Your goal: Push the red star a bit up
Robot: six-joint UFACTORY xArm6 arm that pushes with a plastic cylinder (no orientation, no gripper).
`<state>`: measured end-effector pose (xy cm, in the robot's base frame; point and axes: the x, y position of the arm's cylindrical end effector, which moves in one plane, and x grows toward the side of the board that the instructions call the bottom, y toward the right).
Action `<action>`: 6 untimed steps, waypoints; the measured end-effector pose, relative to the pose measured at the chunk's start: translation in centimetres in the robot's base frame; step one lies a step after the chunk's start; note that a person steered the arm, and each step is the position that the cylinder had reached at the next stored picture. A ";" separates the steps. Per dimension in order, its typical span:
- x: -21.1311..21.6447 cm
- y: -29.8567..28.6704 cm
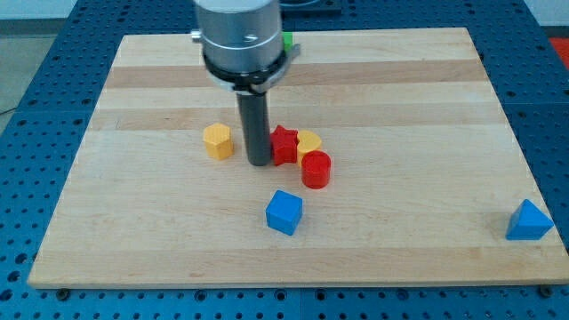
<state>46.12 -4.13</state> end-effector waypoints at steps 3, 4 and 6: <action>-3.0 0.4; -1.9 -0.1; 0.0 1.4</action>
